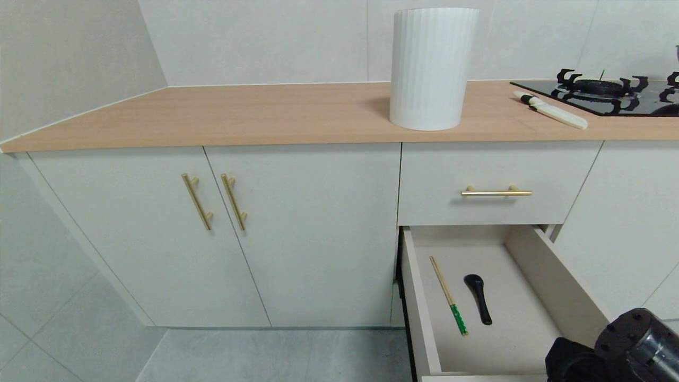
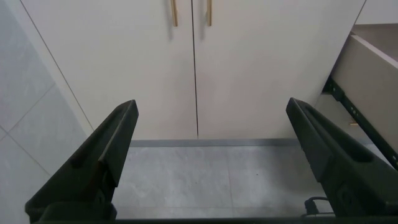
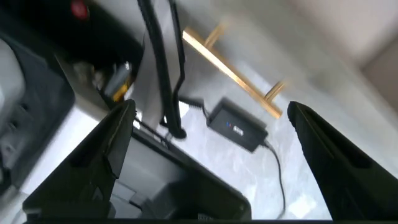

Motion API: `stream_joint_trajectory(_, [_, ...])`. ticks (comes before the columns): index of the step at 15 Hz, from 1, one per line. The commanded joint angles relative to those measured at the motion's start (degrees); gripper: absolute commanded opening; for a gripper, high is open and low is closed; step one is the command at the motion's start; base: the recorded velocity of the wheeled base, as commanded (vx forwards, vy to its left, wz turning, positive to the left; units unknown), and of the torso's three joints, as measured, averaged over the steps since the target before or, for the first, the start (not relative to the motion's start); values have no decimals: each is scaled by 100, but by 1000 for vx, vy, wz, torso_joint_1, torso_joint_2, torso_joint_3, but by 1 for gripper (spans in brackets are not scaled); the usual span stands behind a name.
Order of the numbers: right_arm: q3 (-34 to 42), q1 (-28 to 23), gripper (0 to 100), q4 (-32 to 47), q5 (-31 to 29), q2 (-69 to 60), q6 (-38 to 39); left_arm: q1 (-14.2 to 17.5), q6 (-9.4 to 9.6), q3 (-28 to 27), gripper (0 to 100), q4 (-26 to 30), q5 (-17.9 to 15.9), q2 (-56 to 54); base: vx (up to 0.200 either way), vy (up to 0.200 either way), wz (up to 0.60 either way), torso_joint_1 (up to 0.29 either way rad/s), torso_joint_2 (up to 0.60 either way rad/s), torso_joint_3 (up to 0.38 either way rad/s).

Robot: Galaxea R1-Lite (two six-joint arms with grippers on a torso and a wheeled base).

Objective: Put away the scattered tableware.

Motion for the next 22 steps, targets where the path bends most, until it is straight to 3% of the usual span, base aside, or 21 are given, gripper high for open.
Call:
stream_joint_trajectory(1, [35, 18, 100, -7, 7, 314, 2, 0, 0, 0, 100, 0, 1, 0, 0, 0, 0, 0, 0, 0])
stream_joint_trajectory(5, [-18, -26, 100, -77, -55, 789, 73, 0, 0, 0, 100, 0, 1, 0, 0, 0, 0, 0, 0, 0])
stream_joint_trajectory(8, [-106, -70, 100, -315, -81, 1052, 495, 0, 0, 0, 100, 0, 1, 0, 0, 0, 0, 0, 0, 0])
stream_joint_trajectory(12, [-536, -176, 100, -315, -556, 1641, 1409, 0, 0, 0, 100, 0, 1, 0, 0, 0, 0, 0, 0, 0])
stream_joint_trajectory(22, [-1231, -879, 100, -482, -916, 2046, 2244, 0, 0, 0, 100, 0, 1, 0, 0, 0, 0, 0, 0, 0])
